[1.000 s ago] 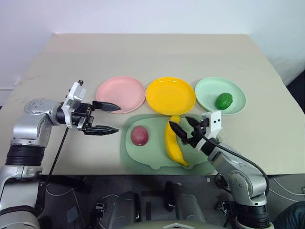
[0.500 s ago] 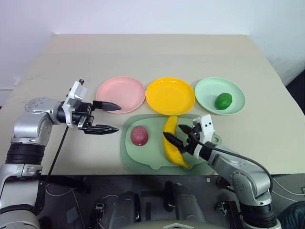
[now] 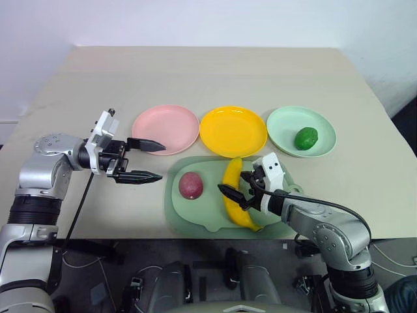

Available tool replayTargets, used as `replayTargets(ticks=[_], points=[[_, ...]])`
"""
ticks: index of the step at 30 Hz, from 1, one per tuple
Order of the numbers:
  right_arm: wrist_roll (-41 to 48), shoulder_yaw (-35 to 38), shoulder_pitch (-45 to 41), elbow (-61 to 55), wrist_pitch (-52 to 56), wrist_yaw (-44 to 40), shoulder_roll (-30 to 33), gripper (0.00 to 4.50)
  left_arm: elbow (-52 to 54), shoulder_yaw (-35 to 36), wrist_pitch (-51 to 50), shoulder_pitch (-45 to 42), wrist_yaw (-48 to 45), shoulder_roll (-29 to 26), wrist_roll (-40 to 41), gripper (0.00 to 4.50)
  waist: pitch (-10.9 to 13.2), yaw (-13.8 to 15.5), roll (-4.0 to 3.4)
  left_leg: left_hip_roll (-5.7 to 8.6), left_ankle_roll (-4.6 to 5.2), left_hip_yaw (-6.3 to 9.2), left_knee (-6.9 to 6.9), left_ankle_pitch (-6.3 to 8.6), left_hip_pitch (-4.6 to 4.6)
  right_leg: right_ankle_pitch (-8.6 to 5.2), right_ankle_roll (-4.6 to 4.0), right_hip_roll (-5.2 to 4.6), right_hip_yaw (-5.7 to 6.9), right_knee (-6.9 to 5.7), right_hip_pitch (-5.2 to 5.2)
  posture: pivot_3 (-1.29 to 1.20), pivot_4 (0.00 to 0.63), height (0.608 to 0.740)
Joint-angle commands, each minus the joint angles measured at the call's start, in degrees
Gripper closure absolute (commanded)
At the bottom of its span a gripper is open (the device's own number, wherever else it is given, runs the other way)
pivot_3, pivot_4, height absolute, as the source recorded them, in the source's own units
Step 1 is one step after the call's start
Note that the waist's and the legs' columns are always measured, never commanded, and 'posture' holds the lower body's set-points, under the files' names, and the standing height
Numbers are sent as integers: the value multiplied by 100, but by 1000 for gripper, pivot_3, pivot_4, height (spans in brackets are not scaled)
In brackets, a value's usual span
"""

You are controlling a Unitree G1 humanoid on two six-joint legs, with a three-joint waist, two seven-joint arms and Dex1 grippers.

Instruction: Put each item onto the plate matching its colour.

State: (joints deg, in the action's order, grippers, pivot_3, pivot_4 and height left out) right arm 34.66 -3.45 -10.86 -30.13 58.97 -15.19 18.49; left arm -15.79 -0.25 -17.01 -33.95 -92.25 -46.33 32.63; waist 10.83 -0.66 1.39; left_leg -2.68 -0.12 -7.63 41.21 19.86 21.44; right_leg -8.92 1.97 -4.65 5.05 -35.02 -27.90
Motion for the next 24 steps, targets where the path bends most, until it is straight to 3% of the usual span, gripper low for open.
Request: replayTargets(ticks=[1, 4, 8, 16, 24], points=[[-29, -74, 80, -64, -4, -4, -20, 885, 115, 185, 14, -28, -19, -38, -3, 0, -1, 0, 2, 0, 0, 0, 0, 0, 0, 0, 0, 0, 0, 0, 0, 0, 150, 704], [-59, -4, 54, -43, -41, 36, -53, 1887, 107, 192, 18, -38, -22, -48, -7, 0, -9, 3, 15, 0, 1, 1, 0, 1, -2, 0, 0, 0, 0, 1, 4, 0, 150, 704], [75, 73, 23, -41, 1, -55, -98, 2570, 102, 186, 8, -47, -23, -41, -1, 0, -21, 9, 33, -1, 3, 7, 0, 2, -5, 0, 0, -1, 5, 3, 11, 0, 150, 704], [425, 602, -317, 44, 28, 112, -417, 2660, 35, 171, 8, -120, -23, 1, -40, 0, -21, 3, 34, -1, 3, 9, 0, 2, -4, 0, 0, -1, 7, 3, 11, 0, 150, 704], [422, 1406, -1565, 1011, -348, 468, -650, 2660, 0, 190, 24, -137, -18, 56, -47, 0, -20, -4, 33, -1, -1, 7, -1, 0, -1, 0, 0, 0, 7, 3, 5, 0, 150, 704]])
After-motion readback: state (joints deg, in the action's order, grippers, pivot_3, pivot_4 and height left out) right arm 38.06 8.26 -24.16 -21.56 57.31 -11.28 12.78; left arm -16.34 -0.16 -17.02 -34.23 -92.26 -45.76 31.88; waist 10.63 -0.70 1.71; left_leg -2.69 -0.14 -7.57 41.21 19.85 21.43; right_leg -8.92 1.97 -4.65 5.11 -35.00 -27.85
